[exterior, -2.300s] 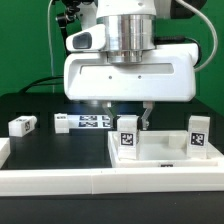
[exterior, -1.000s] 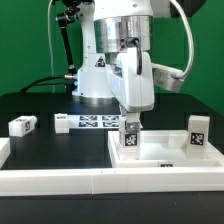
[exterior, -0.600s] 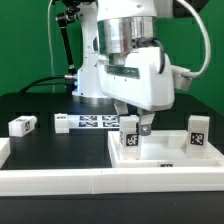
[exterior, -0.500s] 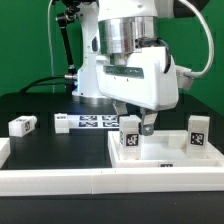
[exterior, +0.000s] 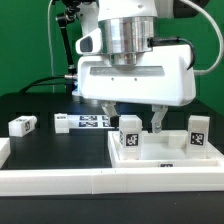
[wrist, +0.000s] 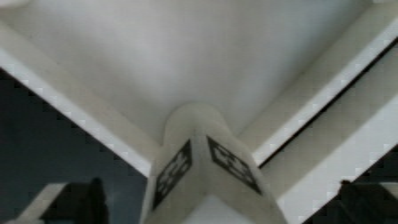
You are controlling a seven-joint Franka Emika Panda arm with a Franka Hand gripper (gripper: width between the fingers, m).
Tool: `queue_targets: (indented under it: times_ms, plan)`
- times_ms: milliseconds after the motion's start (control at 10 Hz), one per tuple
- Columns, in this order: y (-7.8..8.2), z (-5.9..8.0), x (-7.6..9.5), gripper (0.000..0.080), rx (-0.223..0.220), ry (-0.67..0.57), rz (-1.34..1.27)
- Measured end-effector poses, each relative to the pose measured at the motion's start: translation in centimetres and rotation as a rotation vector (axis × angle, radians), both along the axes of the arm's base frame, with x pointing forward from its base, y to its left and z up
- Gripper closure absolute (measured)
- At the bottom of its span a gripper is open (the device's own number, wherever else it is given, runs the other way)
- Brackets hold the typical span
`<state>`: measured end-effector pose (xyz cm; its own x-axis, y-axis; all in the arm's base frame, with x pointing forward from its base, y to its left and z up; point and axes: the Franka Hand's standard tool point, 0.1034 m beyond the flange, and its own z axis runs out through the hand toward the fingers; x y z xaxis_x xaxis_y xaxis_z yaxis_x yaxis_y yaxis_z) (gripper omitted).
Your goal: Assemble square table
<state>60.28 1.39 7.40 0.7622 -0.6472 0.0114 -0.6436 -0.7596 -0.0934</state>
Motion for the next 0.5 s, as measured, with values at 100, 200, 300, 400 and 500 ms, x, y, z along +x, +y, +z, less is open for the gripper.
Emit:
queue_targets:
  times_ms: [100,200,300,400,500]
  plan:
    - [-0.01,-0.01,-0.01,0.015,-0.011,-0.003,0.079]
    - [-0.16,0.0,-0.01,0.015,-0.023,-0.01,0.207]
    - [-0.28,0.0,0.0,0.015,-0.03,-0.016,0.303]
    - [-0.39,-0.01,-0.01,0.015,-0.041,-0.02,0.4]
    - [-0.41,-0.01,-0.01,0.015,-0.048,-0.021,0.449]
